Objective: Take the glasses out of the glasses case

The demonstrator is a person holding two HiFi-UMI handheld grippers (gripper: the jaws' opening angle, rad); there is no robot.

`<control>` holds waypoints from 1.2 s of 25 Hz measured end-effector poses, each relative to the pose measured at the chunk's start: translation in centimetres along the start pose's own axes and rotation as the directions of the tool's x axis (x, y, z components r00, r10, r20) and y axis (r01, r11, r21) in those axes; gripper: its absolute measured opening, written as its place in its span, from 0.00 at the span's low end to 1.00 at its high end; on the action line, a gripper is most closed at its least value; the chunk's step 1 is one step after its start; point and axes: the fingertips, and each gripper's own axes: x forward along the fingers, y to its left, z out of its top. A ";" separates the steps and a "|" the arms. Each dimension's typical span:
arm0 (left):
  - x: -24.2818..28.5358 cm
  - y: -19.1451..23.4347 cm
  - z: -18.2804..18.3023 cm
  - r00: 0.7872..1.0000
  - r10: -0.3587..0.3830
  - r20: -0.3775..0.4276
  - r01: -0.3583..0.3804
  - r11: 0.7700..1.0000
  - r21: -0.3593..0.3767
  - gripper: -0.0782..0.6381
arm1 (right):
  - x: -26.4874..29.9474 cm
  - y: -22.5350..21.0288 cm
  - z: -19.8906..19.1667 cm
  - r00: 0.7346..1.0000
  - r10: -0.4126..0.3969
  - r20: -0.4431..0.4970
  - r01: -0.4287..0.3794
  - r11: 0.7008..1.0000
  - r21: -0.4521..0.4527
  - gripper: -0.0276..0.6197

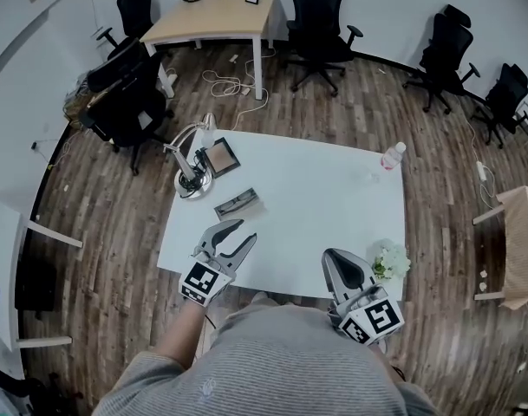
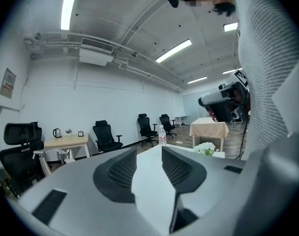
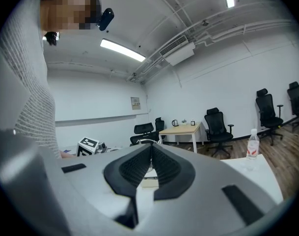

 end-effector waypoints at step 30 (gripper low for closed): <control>3.4 6.8 -9.0 0.968 0.038 -0.250 -0.016 0.996 0.088 0.32 | -1.0 -0.5 0.1 0.997 -0.078 -0.003 0.078 0.997 -0.014 0.07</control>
